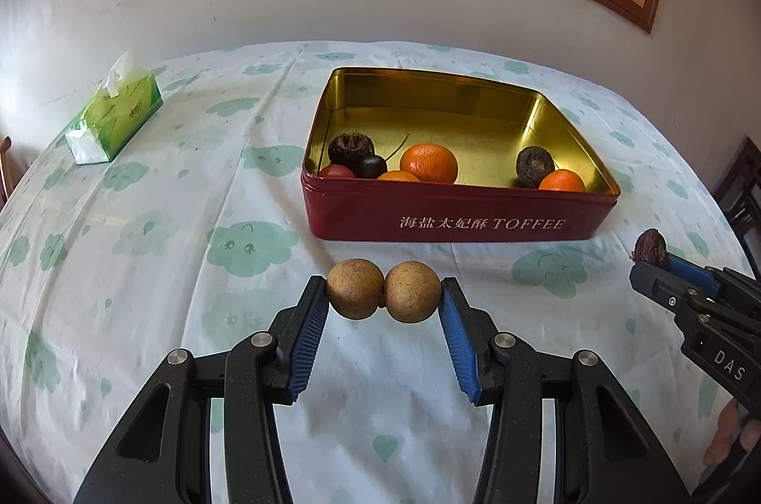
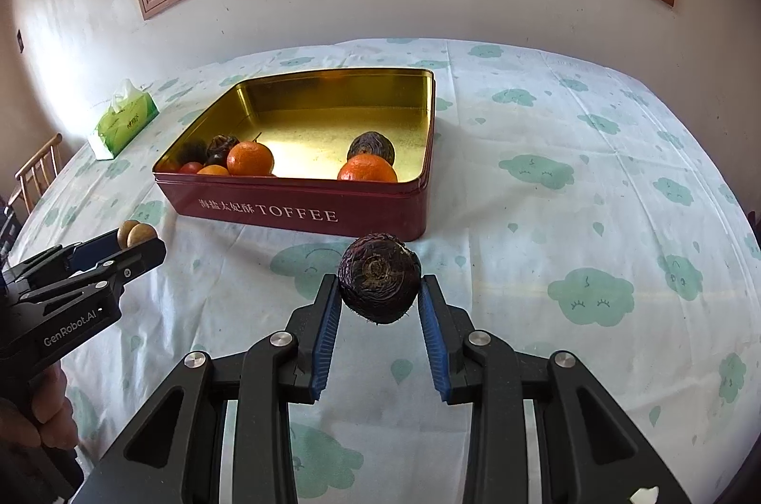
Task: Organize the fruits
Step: 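Carry the brown fruits and dried fruit over the tin and lower them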
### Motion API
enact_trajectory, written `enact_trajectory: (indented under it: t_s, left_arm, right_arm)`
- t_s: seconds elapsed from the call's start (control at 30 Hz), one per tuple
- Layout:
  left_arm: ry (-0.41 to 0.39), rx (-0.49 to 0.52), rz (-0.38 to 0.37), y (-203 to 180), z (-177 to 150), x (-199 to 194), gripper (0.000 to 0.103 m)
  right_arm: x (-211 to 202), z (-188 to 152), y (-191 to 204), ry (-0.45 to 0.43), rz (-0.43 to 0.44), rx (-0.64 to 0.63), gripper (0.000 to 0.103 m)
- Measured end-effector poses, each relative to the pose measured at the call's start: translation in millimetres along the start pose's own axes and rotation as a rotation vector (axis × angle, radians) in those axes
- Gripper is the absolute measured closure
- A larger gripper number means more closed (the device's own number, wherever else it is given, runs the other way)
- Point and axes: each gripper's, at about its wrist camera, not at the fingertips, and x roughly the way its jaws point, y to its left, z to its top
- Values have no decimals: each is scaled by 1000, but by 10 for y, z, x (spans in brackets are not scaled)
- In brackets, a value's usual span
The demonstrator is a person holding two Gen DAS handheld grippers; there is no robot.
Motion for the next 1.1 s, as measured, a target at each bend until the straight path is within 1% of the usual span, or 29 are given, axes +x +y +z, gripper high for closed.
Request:
enact_trajectory:
  t_s: [0.37,0.5,0.77,1.1]
  left_arm:
    - [-93,5,-47,8,297,-145,54]
    - [-105,14,-38,6,430,-98,54]
    - [-94,34,0,29,626,100,54]
    - [-52,47,9,-3,686,370,54]
  right_arm:
    - [-86,316,90,-65,15,-31,72]
    - [-39,440,132,-76,20,-46,72]
    - [169,625,186,-60,29,-64,72]
    - [448,723,246,-18,27,-91,72]
